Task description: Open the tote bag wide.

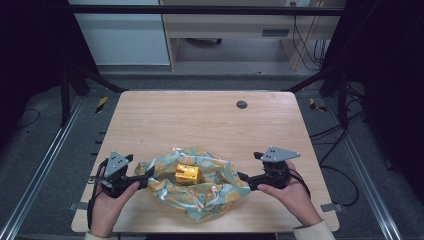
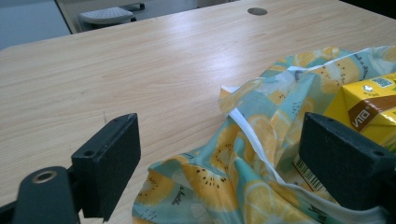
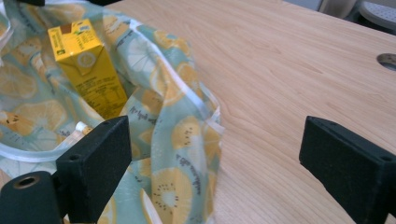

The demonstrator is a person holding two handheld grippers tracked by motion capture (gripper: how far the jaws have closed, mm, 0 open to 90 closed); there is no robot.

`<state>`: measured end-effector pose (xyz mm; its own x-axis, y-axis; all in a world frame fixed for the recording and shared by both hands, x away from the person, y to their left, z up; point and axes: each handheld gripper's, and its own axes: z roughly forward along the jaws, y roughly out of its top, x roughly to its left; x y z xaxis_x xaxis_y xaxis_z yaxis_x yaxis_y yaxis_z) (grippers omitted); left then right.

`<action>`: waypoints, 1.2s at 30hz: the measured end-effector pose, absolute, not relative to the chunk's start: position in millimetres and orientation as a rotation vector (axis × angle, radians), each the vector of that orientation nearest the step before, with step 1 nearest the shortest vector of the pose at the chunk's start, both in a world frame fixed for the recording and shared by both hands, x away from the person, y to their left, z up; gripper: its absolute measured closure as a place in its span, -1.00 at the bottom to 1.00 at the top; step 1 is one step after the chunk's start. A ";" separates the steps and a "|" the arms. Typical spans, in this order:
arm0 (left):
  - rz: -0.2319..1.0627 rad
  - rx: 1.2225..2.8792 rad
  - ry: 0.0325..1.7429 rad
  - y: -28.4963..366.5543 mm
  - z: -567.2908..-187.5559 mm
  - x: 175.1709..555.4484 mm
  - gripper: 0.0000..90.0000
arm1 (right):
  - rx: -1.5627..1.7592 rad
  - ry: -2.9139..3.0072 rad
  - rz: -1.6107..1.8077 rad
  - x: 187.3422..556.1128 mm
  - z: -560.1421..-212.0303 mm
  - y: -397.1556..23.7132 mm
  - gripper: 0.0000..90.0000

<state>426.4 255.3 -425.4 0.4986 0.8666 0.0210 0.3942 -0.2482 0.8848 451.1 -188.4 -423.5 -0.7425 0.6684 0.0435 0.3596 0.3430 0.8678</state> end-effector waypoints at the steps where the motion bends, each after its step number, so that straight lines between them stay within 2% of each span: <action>1: 0.659 1.856 1.040 252.5 -425.6 426.4 -0.71 | 0.913 2.289 1.361 451.3 -423.1 -188.9 -0.78; 10: 0.615 1.902 0.961 218.9 -415.6 428.2 -0.74 | 0.907 2.303 1.329 452.3 -424.3 -181.3 -0.78; 17: 0.640 1.932 0.925 205.1 -408.7 431.1 -0.76 | 0.947 2.283 1.308 454.6 -426.0 -186.9 -0.77; 27: 0.724 1.841 1.081 260.4 -409.8 443.3 -0.78 | 1.122 2.145 1.271 467.4 -432.5 -227.3 -0.81; 36: 0.763 1.830 1.254 313.3 -442.6 451.0 -0.84 | 1.270 2.070 1.196 476.5 -452.0 -260.6 -0.85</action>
